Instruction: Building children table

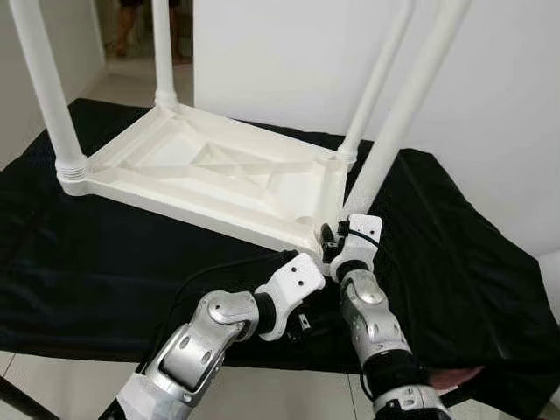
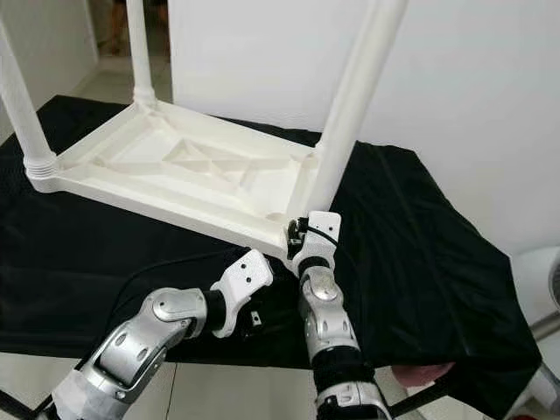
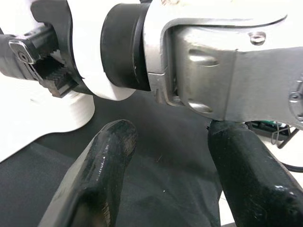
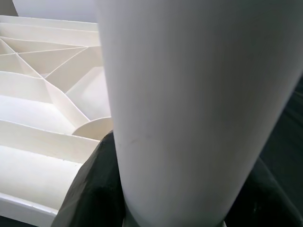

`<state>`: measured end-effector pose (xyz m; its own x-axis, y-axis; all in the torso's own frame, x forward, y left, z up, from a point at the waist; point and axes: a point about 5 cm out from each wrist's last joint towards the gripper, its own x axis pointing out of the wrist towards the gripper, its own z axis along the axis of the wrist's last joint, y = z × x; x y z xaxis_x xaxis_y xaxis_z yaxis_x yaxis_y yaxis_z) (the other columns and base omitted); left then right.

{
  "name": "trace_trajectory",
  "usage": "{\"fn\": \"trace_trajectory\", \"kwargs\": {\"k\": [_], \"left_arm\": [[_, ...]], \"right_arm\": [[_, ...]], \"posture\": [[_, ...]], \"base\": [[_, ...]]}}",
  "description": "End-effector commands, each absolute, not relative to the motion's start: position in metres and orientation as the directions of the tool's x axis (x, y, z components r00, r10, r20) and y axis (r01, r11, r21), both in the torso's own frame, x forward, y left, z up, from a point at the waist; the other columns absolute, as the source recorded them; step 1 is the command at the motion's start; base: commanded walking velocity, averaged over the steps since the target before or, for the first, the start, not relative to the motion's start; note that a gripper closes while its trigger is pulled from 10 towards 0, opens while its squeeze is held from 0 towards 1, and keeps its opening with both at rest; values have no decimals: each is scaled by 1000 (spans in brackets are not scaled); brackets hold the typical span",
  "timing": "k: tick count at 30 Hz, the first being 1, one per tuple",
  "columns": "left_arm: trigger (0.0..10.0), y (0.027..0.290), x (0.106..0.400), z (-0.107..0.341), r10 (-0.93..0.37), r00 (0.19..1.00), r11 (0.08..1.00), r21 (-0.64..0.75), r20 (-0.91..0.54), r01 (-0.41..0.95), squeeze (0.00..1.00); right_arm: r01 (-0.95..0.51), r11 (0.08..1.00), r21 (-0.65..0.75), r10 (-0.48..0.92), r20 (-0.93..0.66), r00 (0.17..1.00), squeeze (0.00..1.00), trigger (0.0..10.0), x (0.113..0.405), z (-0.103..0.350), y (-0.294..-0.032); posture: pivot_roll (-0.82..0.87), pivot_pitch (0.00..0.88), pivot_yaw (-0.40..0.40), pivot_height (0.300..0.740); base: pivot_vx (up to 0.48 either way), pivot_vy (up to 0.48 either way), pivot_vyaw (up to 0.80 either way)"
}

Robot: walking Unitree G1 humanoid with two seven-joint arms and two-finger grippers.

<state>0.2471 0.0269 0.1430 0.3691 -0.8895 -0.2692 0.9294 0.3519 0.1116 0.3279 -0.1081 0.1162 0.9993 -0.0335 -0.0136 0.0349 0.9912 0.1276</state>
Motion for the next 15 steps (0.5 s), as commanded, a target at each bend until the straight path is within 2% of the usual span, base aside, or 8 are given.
{"fn": "trace_trajectory", "kwargs": {"k": [1, 6, 7, 8, 9, 13, 15], "left_arm": [[10000, 18, 246, 147, -899, 363, 344, 118, -245, 932, 0], [10000, 18, 246, 147, -899, 362, 343, 117, -246, 932, 0], [10000, 18, 246, 147, -899, 362, 343, 117, -245, 932, 0], [10000, 18, 246, 147, -899, 362, 343, 117, -245, 932, 0], [10000, 18, 246, 147, -899, 362, 343, 117, -246, 932, 0], [10000, 18, 245, 147, -899, 363, 344, 116, -247, 932, 0], [10000, 18, 245, 146, -899, 362, 345, 111, -248, 932, 0]], "right_arm": [[39, 995, 91, -33, -73, 997, 0, 10000, 322, 104, -102], [38, 997, 64, -33, -66, 997, 0, 10000, 323, 106, -106], [34, 997, 66, -30, -57, 998, 867, 10000, 323, 106, -107], [36, 997, 65, -33, -53, 998, 867, 10000, 322, 107, -107], [24, 997, 75, -20, -44, 999, 1000, 10000, 321, 108, -107], [-24, 992, 126, 25, -6, 1000, 1000, 10000, 318, 112, -108], [-150, 977, 150, 142, 60, 988, 1000, 10000, 315, 118, -118]], "posture": [[42, 0, -167, 740], [43, 0, -169, 740], [43, 0, -169, 740], [43, 0, -169, 740], [46, 0, -170, 740], [47, 0, -171, 740], [46, 0, -170, 740]], "base": [[0, 0, 0], [0, 0, 0], [0, 0, 0], [0, 0, 0], [0, 0, 0], [0, 0, 0], [0, 0, 0]]}}
